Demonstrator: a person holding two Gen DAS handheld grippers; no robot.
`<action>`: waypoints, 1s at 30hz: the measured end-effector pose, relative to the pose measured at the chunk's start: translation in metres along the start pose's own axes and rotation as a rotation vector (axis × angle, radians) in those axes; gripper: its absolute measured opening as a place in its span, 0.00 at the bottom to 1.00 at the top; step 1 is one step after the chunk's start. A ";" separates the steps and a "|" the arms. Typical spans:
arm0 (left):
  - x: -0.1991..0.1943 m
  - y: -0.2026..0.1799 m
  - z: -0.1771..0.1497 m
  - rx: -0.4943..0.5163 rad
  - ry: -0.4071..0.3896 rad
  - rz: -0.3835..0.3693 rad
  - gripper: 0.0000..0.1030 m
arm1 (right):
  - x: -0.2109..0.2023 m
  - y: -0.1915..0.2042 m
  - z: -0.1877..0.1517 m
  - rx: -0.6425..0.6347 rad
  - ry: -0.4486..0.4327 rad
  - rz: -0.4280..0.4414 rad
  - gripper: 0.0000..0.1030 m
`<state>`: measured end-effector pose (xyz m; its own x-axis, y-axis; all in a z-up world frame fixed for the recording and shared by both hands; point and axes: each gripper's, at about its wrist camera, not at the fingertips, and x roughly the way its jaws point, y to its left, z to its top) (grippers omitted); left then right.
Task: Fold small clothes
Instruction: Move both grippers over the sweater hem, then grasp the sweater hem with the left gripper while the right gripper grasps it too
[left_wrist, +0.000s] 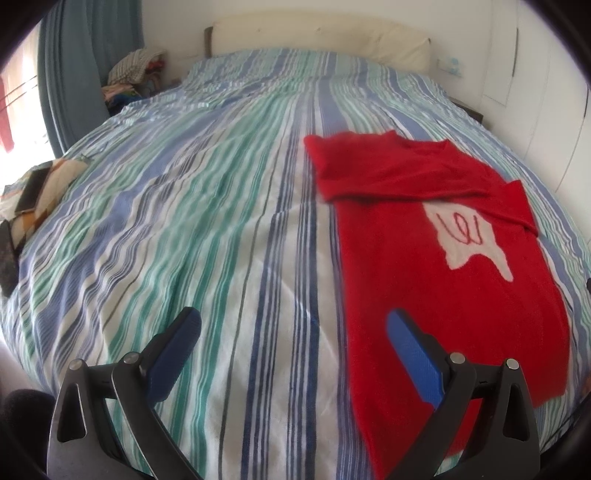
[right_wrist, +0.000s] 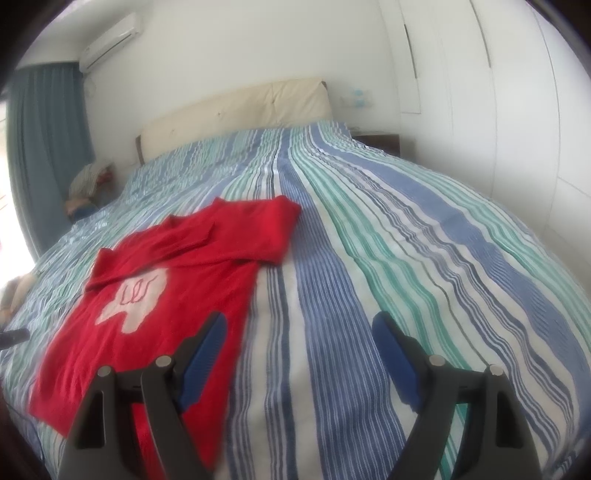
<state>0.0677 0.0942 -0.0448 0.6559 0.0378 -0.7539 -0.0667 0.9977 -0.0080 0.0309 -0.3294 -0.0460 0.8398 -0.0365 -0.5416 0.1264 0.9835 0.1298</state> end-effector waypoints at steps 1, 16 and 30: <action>0.001 0.000 0.000 0.004 0.004 0.005 0.98 | 0.000 0.000 0.000 0.000 0.001 0.000 0.78; 0.009 0.001 -0.021 0.026 0.093 -0.113 0.98 | -0.001 0.001 0.004 -0.001 0.081 0.052 0.78; 0.000 -0.024 -0.064 0.061 0.229 -0.500 0.75 | -0.018 0.034 -0.058 0.017 0.487 0.366 0.78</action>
<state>0.0206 0.0667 -0.0866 0.4153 -0.4479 -0.7918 0.2591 0.8926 -0.3690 -0.0101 -0.2849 -0.0798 0.4930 0.3929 -0.7763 -0.1129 0.9136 0.3907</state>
